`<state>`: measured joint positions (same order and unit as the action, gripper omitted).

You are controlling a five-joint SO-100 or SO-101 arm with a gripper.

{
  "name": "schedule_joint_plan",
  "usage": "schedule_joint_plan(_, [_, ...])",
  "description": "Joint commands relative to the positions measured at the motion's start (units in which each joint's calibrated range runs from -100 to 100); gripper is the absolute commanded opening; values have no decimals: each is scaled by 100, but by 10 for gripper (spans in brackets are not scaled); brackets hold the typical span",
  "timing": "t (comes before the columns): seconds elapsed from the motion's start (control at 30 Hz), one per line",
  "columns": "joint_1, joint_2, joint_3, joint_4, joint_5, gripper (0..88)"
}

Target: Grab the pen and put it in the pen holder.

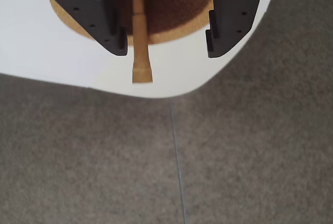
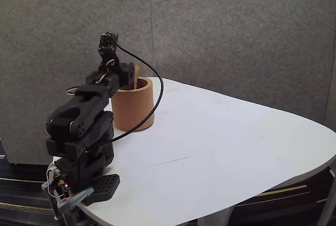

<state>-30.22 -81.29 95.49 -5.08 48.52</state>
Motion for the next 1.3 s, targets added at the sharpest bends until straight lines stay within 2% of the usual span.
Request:
schedule_joint_plan(0.0, [153, -41, -821, -42, -22, 214])
schedule_joint_plan(0.2, [863, -41, -1255, -42, -64, 214])
schedule_joint_plan(0.33, [1602, -33, -1616, 153, -501, 214])
schedule_joint_plan(0.43, [2268, -33, -1958, 864, -770, 214])
schedule_joint_plan(0.67, [3549, -41, -2130, 2305, -2170, 214])
schedule_joint_plan(0.9, [3557, -41, -2085, 3678, -3433, 214])
schedule_joint_plan(1.07, [3535, -41, -2094, 5144, -4518, 214])
schedule_joint_plan(1.13, [3535, -41, -2031, 5568, -4797, 214])
schedule_joint_plan(1.27, [3535, -49, -1877, 6263, -5008, 214])
